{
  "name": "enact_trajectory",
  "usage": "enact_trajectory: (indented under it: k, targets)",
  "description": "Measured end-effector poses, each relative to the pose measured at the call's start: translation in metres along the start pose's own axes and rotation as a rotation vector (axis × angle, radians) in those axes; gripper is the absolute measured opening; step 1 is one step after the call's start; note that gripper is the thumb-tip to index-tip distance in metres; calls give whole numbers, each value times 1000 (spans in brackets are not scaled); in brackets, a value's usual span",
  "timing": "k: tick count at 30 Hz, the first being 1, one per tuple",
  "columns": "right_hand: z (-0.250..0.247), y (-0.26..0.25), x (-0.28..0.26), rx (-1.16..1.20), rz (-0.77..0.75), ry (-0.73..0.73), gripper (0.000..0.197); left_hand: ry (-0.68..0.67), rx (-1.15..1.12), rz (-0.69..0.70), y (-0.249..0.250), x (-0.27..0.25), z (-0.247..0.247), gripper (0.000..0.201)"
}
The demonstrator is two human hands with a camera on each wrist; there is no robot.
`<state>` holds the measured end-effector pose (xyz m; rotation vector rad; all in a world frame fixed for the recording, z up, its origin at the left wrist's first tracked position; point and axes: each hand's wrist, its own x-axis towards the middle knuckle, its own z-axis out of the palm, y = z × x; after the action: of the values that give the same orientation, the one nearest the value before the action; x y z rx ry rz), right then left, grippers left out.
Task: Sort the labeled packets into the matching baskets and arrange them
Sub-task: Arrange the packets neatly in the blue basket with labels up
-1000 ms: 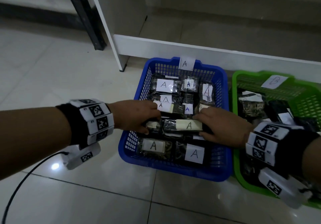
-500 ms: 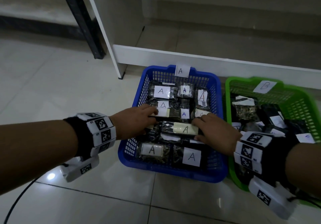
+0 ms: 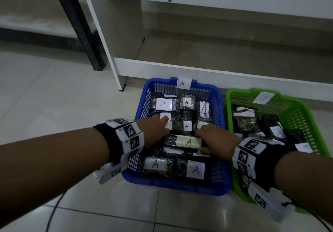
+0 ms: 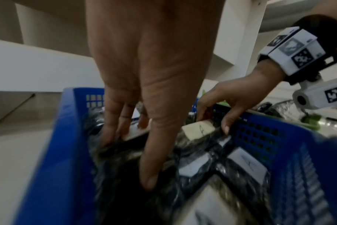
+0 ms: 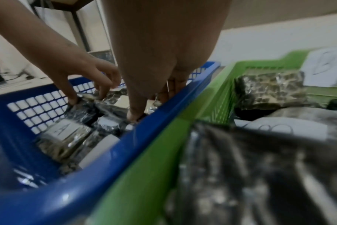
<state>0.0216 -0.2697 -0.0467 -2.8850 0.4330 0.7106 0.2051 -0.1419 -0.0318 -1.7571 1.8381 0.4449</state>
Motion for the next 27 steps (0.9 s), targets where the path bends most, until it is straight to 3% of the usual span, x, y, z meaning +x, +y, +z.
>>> enact_trajectory:
  k: [3, 10, 12, 15, 19, 24, 27]
  targets:
    - [3, -3, -2, 36, 23, 37, 55, -122, 33, -23, 3, 14, -11, 68]
    - [6, -1, -16, 105, 10, 135, 44, -168, 110, 79, -5, 29, -18, 53]
    - [-1, 0, -8, 104, 56, 165, 41, -218, 53, 58, -4, 28, -26, 60]
    - [-1, -5, 0, 179, 158, 276, 28, -189, 0, 27, -2, 30, -33, 79]
    - [8, -9, -5, 209, 164, 370, 18, -233, -45, -11, -3, 32, -53, 95]
    - [-9, 12, -12, 272, 176, 383, 16, -211, 57, -21, -1, 36, -60, 85]
    - [-13, 18, -21, 292, 101, 336, 17, -185, 145, -13, 5, 35, -64, 77]
